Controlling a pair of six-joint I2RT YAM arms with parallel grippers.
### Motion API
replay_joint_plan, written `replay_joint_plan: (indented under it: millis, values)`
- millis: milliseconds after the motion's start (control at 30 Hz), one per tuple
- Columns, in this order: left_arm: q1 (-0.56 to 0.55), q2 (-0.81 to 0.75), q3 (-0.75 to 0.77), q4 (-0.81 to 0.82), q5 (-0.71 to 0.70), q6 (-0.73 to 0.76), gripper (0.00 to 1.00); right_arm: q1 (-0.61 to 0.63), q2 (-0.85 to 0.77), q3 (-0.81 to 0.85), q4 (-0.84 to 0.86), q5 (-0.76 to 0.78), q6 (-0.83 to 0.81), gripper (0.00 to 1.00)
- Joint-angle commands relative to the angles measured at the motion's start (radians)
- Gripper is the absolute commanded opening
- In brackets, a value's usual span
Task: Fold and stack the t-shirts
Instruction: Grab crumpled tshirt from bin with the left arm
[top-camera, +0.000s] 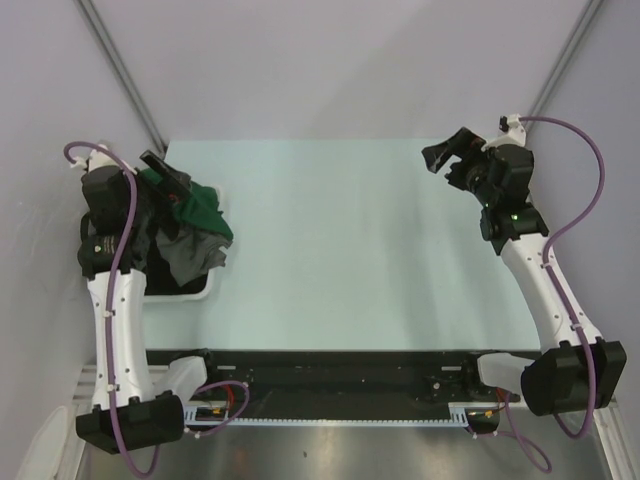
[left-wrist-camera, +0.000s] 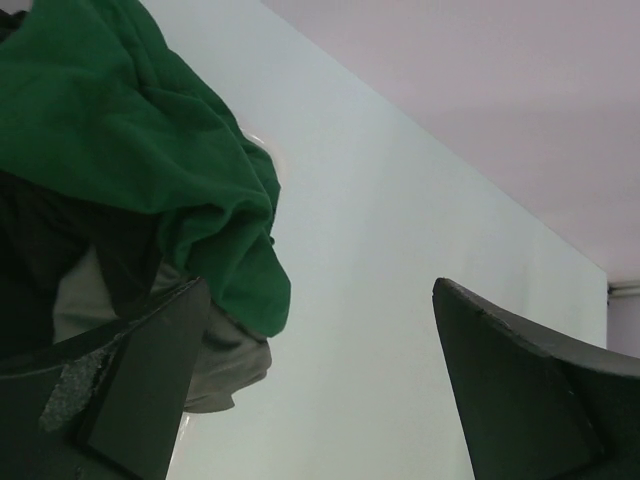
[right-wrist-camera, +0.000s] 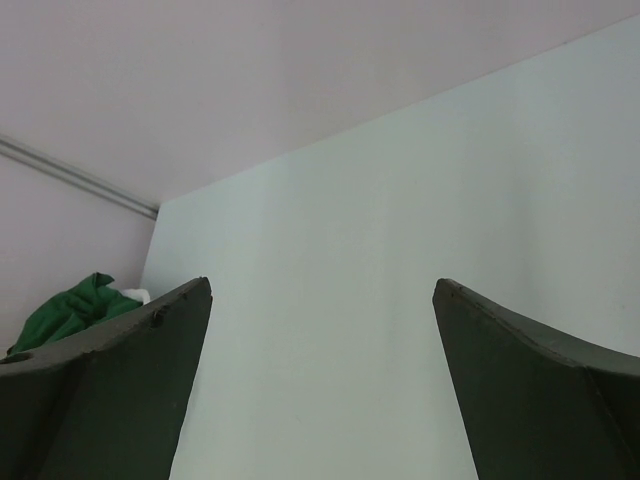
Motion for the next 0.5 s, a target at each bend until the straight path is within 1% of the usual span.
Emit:
replay_joint_plan:
  millis: [0,67,233,467]
  values:
    - [0.008,0.036,0.098,-0.028,-0.101,0.005,0.99,-0.005,-0.022,0.08,0.015,-0.014,-0.012,1.0]
    - [0.009,0.044,0.112,-0.03,-0.062,0.0,0.99,-0.011,-0.025,0.085,0.028,-0.016,-0.006,1.0]
    - [0.009,0.015,0.077,-0.012,-0.054,0.005,0.99,-0.007,-0.028,0.073,0.071,-0.034,0.022,1.0]
    - [0.008,-0.001,0.076,-0.004,-0.038,0.003,1.0,-0.013,-0.039,0.089,0.009,-0.025,0.038,1.0]
